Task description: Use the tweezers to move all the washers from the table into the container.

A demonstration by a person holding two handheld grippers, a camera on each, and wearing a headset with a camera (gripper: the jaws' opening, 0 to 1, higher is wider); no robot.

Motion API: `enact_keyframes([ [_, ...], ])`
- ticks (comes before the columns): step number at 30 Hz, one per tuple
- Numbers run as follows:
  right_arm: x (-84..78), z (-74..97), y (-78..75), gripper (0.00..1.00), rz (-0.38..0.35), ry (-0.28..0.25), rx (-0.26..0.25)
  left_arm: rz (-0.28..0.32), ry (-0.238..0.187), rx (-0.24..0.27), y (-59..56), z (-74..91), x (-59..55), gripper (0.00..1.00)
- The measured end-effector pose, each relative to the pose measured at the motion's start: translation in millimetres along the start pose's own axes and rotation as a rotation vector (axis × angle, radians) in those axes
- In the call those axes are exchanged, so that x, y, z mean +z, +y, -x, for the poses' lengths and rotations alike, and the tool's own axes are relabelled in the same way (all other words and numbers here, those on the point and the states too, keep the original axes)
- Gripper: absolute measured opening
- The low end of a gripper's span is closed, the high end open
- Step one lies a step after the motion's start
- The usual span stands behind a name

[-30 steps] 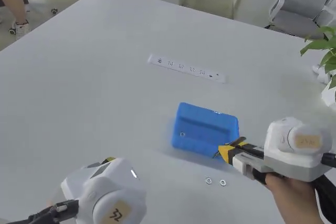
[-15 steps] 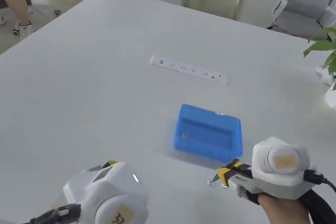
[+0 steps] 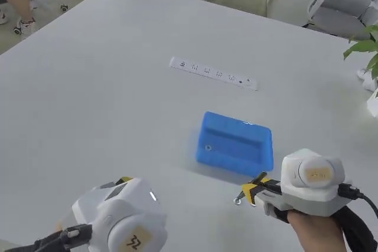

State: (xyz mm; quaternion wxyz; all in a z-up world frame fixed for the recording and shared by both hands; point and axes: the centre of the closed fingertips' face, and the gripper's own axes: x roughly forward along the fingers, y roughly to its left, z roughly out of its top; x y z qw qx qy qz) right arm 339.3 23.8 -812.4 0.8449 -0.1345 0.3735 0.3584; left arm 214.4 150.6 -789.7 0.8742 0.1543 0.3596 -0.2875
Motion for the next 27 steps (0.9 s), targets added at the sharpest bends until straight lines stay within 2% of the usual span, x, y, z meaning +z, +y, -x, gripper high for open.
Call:
enact_keyframes([
  [27,2.2,-2.0,1.3,0.03,-0.032,-0.017,-0.021,-0.013,-0.01,-0.001,-2.4,2.4,3.1,0.99],
])
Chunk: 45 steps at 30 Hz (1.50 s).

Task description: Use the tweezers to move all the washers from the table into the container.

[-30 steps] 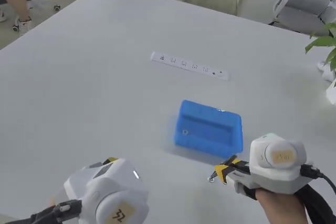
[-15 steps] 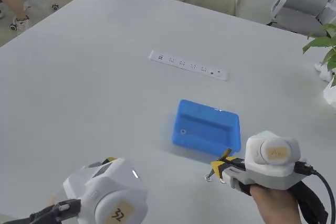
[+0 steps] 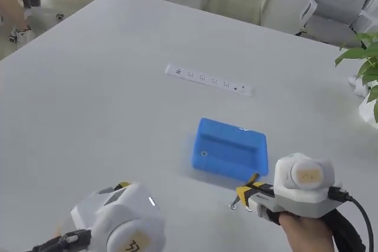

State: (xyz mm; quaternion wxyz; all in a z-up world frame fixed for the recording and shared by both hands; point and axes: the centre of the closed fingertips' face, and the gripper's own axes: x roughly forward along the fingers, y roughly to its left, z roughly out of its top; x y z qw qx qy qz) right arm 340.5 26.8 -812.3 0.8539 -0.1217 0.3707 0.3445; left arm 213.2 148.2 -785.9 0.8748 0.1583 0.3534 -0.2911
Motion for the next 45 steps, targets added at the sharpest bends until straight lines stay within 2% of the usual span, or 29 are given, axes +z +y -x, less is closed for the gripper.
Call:
enact_keyframes([
  [17,1.4,0.4,-0.8,0.03,0.009,0.027,0.013,-0.011,-0.007,0.007,1.5,2.6,4.5,0.99],
  [23,14.7,7.4,-3.5,0.03,0.015,-0.002,0.019,-0.009,-0.002,0.004,1.3,2.1,3.6,0.99],
  [28,26.6,13.7,-2.4,0.03,0.028,-0.029,0.026,-0.001,-0.02,-0.011,-2.0,2.4,6.0,0.99],
  [36,48.9,24.3,-3.8,0.03,0.048,-0.073,0.024,0.004,-0.019,-0.006,-0.3,2.9,6.2,0.99],
  [45,71.8,27.5,-8.9,0.03,0.079,-0.11,0.012,0.01,-0.015,-0.015,-1.8,2.5,3.6,0.99],
])
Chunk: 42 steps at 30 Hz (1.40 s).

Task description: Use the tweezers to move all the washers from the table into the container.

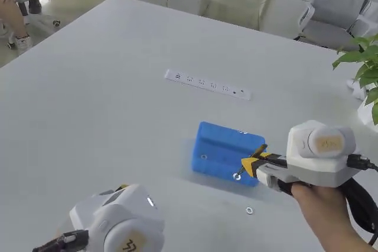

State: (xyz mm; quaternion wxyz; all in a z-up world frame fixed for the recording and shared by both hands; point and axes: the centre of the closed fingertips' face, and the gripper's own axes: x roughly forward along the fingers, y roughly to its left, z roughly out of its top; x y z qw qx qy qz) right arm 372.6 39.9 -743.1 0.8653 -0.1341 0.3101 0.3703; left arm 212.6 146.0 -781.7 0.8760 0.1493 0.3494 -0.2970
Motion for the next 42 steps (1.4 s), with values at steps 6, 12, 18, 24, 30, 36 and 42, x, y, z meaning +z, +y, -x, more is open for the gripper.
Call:
enact_keyframes([
  [6,11.1,-3.9,-8.4,0.03,0.016,-0.019,-0.018,0.0,0.003,0.0,0.1,0.3,-1.0,0.99],
  [12,20.1,-10.6,-14.9,0.03,0.021,-0.03,-0.029,0.002,0.005,0.004,1.8,0.0,-0.9,0.99],
  [18,22.5,-19.1,-21.3,0.03,0.029,-0.029,-0.041,-0.001,0.013,0.002,1.7,-0.8,-2.2,0.99],
  [24,7.4,-32.6,-33.3,0.03,-0.012,0.012,-0.057,0.001,0.016,0.007,2.7,-1.1,-2.6,0.99],
  [30,-1.9,-42.5,-35.8,0.03,-0.058,0.035,-0.054,0.01,0.021,0.012,4.8,0.1,-5.7,0.99],
  [36,-13.7,-53.1,-32.5,0.03,-0.033,0.072,-0.047,0.011,0.026,0.013,5.2,0.1,-6.8,0.99],
  [42,-21.6,-59.2,-27.0,0.03,-0.027,0.101,-0.035,0.019,0.025,0.016,5.9,1.0,-7.7,0.99],
])
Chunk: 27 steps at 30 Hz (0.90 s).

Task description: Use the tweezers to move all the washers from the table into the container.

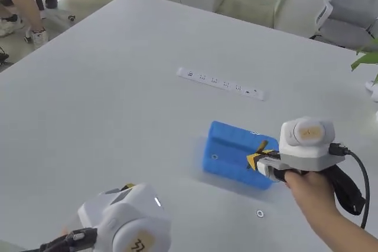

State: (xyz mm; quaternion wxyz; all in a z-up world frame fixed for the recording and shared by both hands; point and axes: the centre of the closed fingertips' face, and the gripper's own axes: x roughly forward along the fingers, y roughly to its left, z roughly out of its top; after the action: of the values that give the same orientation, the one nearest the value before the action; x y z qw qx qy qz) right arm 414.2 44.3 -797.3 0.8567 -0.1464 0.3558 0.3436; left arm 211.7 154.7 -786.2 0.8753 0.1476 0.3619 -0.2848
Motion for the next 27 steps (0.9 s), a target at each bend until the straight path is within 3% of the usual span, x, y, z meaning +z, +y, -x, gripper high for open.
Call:
enact_keyframes([
  [9,-11.1,-3.5,3.0,0.04,-0.003,0.024,0.002,0.006,0.01,0.001,0.6,0.0,-4.1,0.99],
  [20,-9.6,-5.0,0.4,0.04,-0.029,0.003,0.007,0.003,0.009,-0.006,-0.8,-2.3,-3.1,0.99],
  [27,-8.9,-1.0,-3.0,0.05,-0.024,-0.004,-0.022,-0.002,0.006,-0.002,0.0,-1.5,-1.8,0.99],
])
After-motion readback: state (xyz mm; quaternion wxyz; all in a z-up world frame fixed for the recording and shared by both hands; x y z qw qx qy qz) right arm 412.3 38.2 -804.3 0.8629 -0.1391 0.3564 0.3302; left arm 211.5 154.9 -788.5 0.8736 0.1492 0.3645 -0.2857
